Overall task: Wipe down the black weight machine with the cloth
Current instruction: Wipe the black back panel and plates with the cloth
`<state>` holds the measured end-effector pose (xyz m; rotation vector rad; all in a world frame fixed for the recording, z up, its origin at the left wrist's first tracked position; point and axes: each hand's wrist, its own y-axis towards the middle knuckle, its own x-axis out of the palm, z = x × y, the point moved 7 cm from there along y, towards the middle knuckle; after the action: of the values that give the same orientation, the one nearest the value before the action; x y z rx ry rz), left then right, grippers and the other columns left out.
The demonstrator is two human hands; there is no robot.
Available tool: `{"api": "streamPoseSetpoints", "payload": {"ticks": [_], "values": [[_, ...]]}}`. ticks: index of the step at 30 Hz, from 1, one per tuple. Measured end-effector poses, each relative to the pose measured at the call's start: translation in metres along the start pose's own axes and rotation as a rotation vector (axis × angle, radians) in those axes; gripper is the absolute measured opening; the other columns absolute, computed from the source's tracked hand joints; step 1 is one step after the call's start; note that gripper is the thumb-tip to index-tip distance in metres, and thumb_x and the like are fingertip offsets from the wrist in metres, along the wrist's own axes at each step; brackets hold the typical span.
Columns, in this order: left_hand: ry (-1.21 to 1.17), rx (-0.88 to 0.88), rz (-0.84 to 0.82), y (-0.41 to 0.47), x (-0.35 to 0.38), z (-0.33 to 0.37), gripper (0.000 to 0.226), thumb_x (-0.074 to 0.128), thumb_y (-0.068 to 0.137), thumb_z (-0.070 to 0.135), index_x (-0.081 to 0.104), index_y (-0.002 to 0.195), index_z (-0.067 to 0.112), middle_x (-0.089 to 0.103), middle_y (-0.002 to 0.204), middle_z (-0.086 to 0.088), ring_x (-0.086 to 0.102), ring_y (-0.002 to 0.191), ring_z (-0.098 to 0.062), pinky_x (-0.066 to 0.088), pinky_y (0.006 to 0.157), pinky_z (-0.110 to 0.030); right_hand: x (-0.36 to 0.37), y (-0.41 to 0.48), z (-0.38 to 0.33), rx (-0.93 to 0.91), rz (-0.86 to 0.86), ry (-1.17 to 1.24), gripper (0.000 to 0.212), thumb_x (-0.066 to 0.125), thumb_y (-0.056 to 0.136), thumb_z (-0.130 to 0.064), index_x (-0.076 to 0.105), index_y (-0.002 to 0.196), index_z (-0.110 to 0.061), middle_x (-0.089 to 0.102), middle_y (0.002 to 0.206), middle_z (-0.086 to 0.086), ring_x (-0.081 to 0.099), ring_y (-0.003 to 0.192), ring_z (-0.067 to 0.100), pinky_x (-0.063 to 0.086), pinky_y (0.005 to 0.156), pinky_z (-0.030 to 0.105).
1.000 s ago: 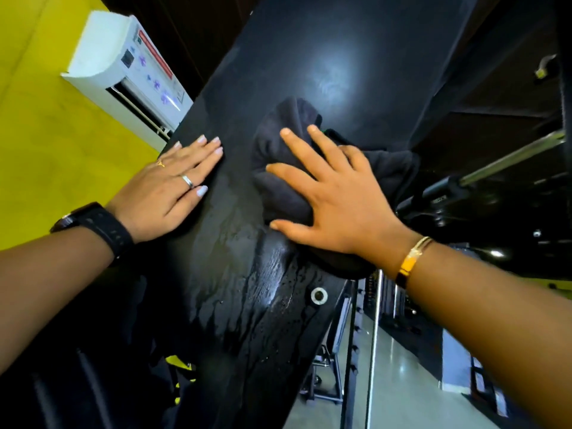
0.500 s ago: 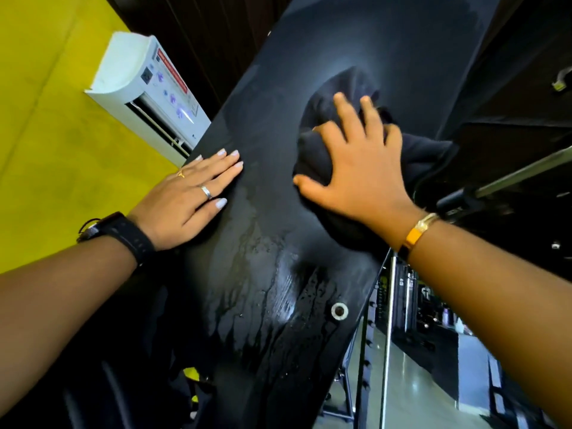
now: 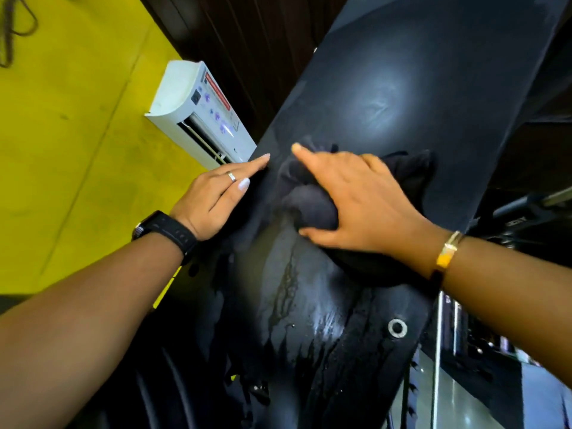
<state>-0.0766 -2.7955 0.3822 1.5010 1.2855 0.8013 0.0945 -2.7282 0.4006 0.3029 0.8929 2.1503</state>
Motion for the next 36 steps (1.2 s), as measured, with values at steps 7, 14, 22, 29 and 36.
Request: {"api": "streamPoseSetpoints", "payload": {"ticks": [7,14,22,29,36], "values": [[-0.051,-0.04,0.098,-0.001,-0.011,-0.013,0.064,0.02,0.103,0.052,0.036,0.146,0.007,0.055,0.135,-0.007,0.051,0.129,-0.015,0.036,0.108,-0.025,0.033,0.032,-0.053,0.01,-0.041,-0.012,0.092,0.037,0.064,-0.078,0.056,0.133,-0.02,0.051,0.141,0.009,0.046,0.127,0.037,0.036,0.095,0.047],[-0.038,-0.058,0.016,0.0,-0.01,-0.017,0.055,0.029,0.101,0.039,0.051,0.136,0.002,0.054,0.137,-0.01,0.046,0.132,-0.011,0.035,0.112,-0.027,0.062,0.006,-0.166,-0.391,-0.2,0.001,0.079,0.055,0.07,-0.074,0.051,0.135,-0.028,0.051,0.137,-0.004,0.042,0.128,0.028,0.032,0.097,0.042],[0.258,0.154,-0.234,0.001,0.014,-0.001,0.056,0.028,0.104,0.039,0.038,0.146,0.003,0.032,0.154,-0.014,0.025,0.146,-0.028,0.018,0.12,-0.032,0.033,-0.014,-0.081,-0.426,-0.055,-0.04,0.075,0.052,0.071,-0.068,0.057,0.133,-0.025,0.051,0.143,0.001,0.05,0.127,0.027,0.042,0.092,0.042],[0.3,0.123,-0.183,0.002,0.011,0.002,0.055,0.029,0.102,0.03,0.031,0.149,0.003,0.031,0.155,-0.013,0.023,0.146,-0.025,0.015,0.12,-0.03,0.001,-0.03,-0.002,0.217,0.076,-0.131,0.07,0.047,0.076,-0.062,0.054,0.135,-0.025,0.048,0.145,0.002,0.045,0.132,0.029,0.034,0.095,0.045],[0.338,0.163,-0.209,-0.004,0.029,0.009,0.05,0.03,0.101,0.025,0.04,0.145,0.002,0.037,0.152,-0.015,0.033,0.142,-0.028,0.024,0.117,-0.036,0.028,-0.053,-0.111,0.251,-0.009,-0.07,0.089,0.059,0.06,-0.063,0.052,0.138,-0.019,0.046,0.147,0.006,0.039,0.134,0.035,0.027,0.099,0.048]]}}
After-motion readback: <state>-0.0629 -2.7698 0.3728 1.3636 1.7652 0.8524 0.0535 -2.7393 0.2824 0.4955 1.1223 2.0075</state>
